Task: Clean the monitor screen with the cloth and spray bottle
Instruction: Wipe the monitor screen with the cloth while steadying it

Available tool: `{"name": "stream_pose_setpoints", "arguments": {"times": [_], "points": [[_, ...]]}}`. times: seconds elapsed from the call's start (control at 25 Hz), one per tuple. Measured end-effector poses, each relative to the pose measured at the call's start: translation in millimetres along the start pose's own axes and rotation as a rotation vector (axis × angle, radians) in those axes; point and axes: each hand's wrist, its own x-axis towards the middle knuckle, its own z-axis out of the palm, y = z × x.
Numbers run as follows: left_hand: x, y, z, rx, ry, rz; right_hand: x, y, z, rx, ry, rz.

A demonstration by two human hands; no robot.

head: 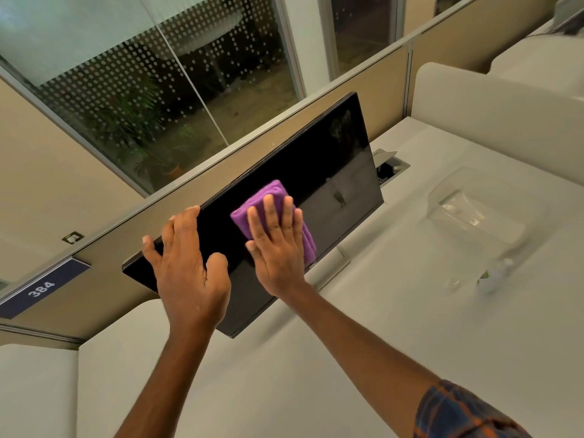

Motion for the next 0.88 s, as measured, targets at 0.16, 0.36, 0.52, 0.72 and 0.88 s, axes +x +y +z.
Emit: {"name": "stream_pose_setpoints", "arguments": {"times": [0.16,0.36,0.52,0.72,0.88], "points": [[1.8,-0.6,0.5,0.013,-0.019,0.019,50.2,10.3,-8.0,-0.061,0.019,-0.217],[1.7,-2.4,2.1,0.031,-0.025,0.034,91.8,46.3,-25.3,-0.09,0.048,-0.175],[-1.3,0.4,6.3,0.057,-0.004,0.049,119.6,85.2,-38.9,-0.034,0.146,0.168],[-2.7,5.6,6.3,0.072,-0.006,0.037,102.0,123.5,-50.3,0.041,0.22,0.578],[1.1,13.2,6.2,0.197,-0.037,0.048,54.4,104.7,-40.8,0.005,0.166,0.628]]}}
